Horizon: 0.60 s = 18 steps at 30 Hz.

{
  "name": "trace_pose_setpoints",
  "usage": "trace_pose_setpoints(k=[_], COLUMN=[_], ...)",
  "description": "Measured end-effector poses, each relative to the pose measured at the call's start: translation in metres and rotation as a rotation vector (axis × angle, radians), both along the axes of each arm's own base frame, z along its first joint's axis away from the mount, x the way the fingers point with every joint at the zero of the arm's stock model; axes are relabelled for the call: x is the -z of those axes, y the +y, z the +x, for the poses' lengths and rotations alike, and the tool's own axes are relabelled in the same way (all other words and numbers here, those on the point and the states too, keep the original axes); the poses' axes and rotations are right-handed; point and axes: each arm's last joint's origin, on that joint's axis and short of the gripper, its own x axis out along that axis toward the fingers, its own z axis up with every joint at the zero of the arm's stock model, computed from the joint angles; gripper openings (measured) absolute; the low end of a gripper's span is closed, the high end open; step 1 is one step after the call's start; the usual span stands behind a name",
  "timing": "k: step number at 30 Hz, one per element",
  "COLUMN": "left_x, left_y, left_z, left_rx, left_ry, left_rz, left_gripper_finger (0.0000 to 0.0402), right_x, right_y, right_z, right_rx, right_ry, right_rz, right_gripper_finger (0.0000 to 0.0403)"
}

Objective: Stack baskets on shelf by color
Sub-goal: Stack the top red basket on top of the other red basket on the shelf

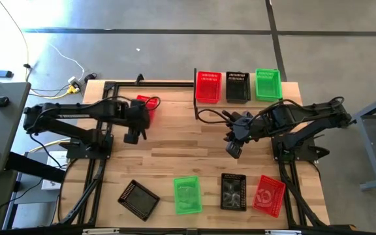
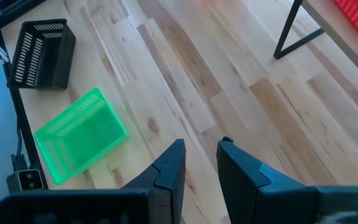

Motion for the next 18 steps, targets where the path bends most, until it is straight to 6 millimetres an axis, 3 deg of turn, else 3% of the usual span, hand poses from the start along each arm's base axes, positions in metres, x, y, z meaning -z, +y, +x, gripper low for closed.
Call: trace_pose_setpoints(k=[18], left_x=[0.060], left_y=[0.050], left_z=[0.020], left_rx=[-0.102], left_ry=[0.312], left_rz=[-0.110], left_gripper_finger=[0.0207], right_x=[0.000], right_y=[0.000], right_z=[0.000], right_rx=[-0.043], right_ry=[0.006], right_rz=[-0.028], right_gripper_finger=[0.0079])
